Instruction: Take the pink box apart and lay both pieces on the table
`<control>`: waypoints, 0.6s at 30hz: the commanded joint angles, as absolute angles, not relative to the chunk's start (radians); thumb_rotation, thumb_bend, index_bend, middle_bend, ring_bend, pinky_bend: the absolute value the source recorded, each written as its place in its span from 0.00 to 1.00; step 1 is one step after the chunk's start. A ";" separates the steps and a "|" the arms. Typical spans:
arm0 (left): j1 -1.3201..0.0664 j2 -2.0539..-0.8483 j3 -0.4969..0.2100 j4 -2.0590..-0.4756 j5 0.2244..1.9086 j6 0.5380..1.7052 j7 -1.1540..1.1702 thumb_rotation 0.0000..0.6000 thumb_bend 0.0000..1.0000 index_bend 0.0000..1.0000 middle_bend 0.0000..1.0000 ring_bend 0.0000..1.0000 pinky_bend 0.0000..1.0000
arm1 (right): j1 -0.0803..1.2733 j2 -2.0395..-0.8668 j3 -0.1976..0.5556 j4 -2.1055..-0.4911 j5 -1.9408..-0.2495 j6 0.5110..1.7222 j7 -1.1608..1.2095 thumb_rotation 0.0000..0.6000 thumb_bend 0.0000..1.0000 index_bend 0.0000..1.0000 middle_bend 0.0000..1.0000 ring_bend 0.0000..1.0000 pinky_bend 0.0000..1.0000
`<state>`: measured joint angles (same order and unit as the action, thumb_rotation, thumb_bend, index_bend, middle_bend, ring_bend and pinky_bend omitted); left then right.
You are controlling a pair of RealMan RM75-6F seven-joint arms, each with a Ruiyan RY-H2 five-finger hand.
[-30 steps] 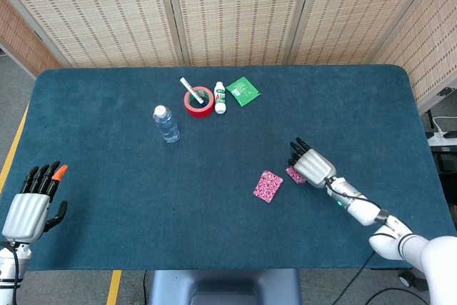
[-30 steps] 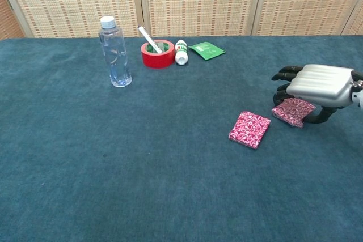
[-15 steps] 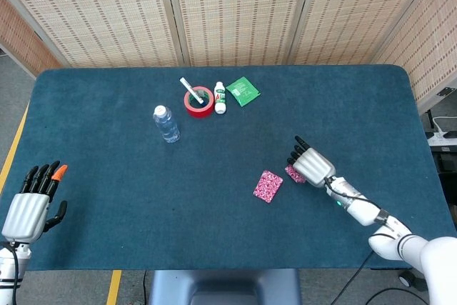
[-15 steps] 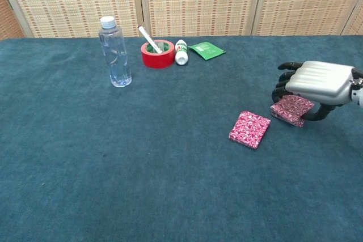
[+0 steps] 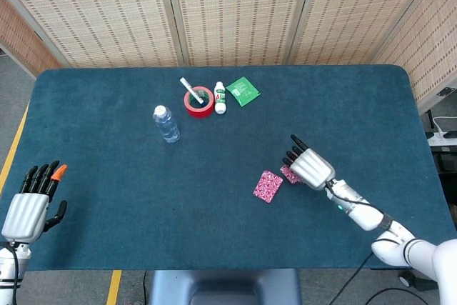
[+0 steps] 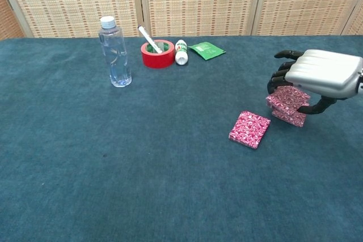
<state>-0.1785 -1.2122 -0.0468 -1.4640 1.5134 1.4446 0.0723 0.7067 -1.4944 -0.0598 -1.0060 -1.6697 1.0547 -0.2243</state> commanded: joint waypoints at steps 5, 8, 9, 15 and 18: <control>-0.179 -1.212 -0.045 -1.467 1.513 1.440 0.078 1.00 0.48 0.00 0.00 0.00 0.05 | 0.675 -1.379 -0.111 -1.248 -1.711 1.064 -0.299 1.00 0.27 0.63 0.49 0.26 0.00; -0.179 -1.212 -0.045 -1.468 1.515 1.443 0.080 1.00 0.48 0.00 0.00 0.00 0.05 | 0.662 -1.371 -0.133 -1.280 -1.737 1.068 -0.340 1.00 0.27 0.63 0.49 0.26 0.00; -0.178 -1.213 -0.045 -1.468 1.515 1.444 0.080 1.00 0.48 0.00 0.00 0.00 0.05 | 0.658 -1.370 -0.141 -1.287 -1.748 1.070 -0.353 1.00 0.27 0.63 0.49 0.26 0.00; -0.176 -1.209 -0.044 -1.470 1.518 1.448 0.075 1.00 0.48 0.00 0.00 0.00 0.05 | 0.635 -1.374 -0.175 -1.292 -1.780 1.064 -0.396 1.00 0.27 0.63 0.49 0.26 0.00; -0.177 -1.209 -0.042 -1.469 1.520 1.445 0.074 1.00 0.48 0.00 0.00 0.00 0.05 | 0.628 -1.380 -0.175 -1.281 -1.787 1.061 -0.427 1.00 0.27 0.62 0.49 0.26 0.00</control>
<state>-0.1765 -1.2085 -0.0420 -1.4689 1.5196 1.4455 0.0738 0.6326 -1.3762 -0.1742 -1.2867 -1.7826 1.0635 -0.4139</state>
